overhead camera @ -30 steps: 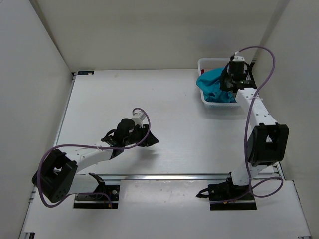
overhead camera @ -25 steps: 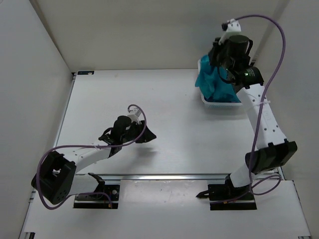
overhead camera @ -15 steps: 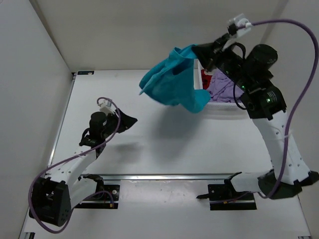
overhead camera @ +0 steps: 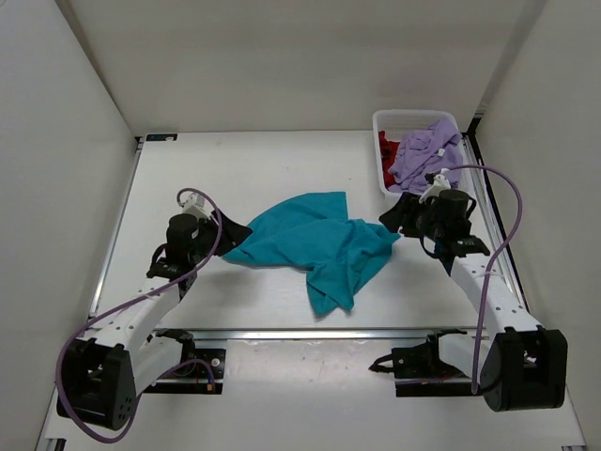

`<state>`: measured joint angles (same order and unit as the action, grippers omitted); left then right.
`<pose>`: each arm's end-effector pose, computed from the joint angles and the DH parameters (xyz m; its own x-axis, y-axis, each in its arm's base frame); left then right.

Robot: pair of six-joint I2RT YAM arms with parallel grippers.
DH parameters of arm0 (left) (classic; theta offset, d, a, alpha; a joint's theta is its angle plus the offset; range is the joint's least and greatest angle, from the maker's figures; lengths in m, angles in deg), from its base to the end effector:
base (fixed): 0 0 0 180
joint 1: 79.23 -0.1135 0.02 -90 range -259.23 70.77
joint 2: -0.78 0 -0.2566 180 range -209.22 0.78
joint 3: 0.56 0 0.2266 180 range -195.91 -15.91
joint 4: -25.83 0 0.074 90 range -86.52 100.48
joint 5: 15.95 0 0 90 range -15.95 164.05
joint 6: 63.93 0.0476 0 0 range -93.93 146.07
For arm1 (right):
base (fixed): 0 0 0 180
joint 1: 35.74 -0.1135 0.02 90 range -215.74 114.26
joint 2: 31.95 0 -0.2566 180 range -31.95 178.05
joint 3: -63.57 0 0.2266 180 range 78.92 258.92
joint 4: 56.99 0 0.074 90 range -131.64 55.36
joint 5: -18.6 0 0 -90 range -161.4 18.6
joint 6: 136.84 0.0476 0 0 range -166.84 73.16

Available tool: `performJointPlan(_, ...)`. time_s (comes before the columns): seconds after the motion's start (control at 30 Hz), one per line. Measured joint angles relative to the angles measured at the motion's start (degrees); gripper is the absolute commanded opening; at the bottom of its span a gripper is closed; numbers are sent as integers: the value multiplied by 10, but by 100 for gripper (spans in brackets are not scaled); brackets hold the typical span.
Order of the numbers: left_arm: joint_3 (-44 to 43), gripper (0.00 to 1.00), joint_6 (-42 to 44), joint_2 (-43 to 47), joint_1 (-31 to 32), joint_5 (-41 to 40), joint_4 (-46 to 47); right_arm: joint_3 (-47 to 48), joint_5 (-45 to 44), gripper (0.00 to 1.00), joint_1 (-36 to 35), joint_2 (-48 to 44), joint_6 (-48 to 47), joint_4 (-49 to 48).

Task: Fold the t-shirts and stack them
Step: Move the tshirt to the center of the board, then flatten out the tshirt

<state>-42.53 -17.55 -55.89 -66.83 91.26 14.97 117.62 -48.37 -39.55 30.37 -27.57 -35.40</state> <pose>0.1981 -0.0580 0.2188 -0.6264 -0.5370 -0.5650 0.0465 0.6978 -0.7148 0.2255 0.0337 0.2495 -0.6009 0.2644 -0.7544 -0.2133 0.8565 0.4701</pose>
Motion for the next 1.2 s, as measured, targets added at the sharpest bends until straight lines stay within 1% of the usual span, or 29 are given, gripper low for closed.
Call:
performJointPlan(0.03,0,55,2,-3,7,-8,-3,0,-14,67,3,-5,2,-4)
performJointPlan(0.1,3,55,7,-7,18,-20,-8,5,-38,69,-1,-21,6,-4)
performJointPlan(0.17,9,56,12,-7,24,-29,-16,15,-79,66,-23,-38,7,7)
performJointPlan(0.23,13,56,19,-9,24,-44,-29,21,-129,43,-75,-56,6,20)
performJointPlan(0.27,14,56,23,-9,24,-51,-37,21,-147,29,-108,-65,8,29)
performJointPlan(0.33,17,57,29,-10,23,-68,-54,16,-171,15,-165,-78,16,50)
performJointPlan(0.37,22,57,33,-10,18,-74,-62,9,-181,14,-188,-83,19,62)
performJointPlan(0.43,38,58,37,-5,3,-78,-70,-15,-216,17,-236,-91,38,89)
performJointPlan(0.47,45,58,39,-2,-5,-82,-78,-31,-226,21,-255,-97,48,102)
performJointPlan(0.57,56,55,45,-2,-19,-103,-104,-96,-233,30,-296,-121,83,151)
performJointPlan(0.63,58,56,47,-2,-22,-107,-111,-128,-232,35,-300,-138,103,182)
performJointPlan(0.7,66,59,47,-2,-28,-108,-110,-144,-231,44,-303,-153,121,206)
performJointPlan(0.77,79,60,44,-3,-42,-109,-109,-152,-226,47,-305,-167,131,214)
performJointPlan(0.87,83,61,36,-16,-57,-115,-101,-162,-214,48,-307,-172,141,213)
performJointPlan(0.9,83,60,32,-24,-58,-117,-94,-165,-209,49,-308,-170,144,212)
performJointPlan(0.97,83,57,23,-40,-60,-119,-80,-174,-201,48,-313,-167,152,206)
performJointPlan(1.13,83,57,5,-75,-63,-120,-48,-197,-181,48,-340,-142,168,172)
performJointPlan(1.2,82,58,0,-78,-61,-126,-41,-199,-179,45,-352,-128,173,153)
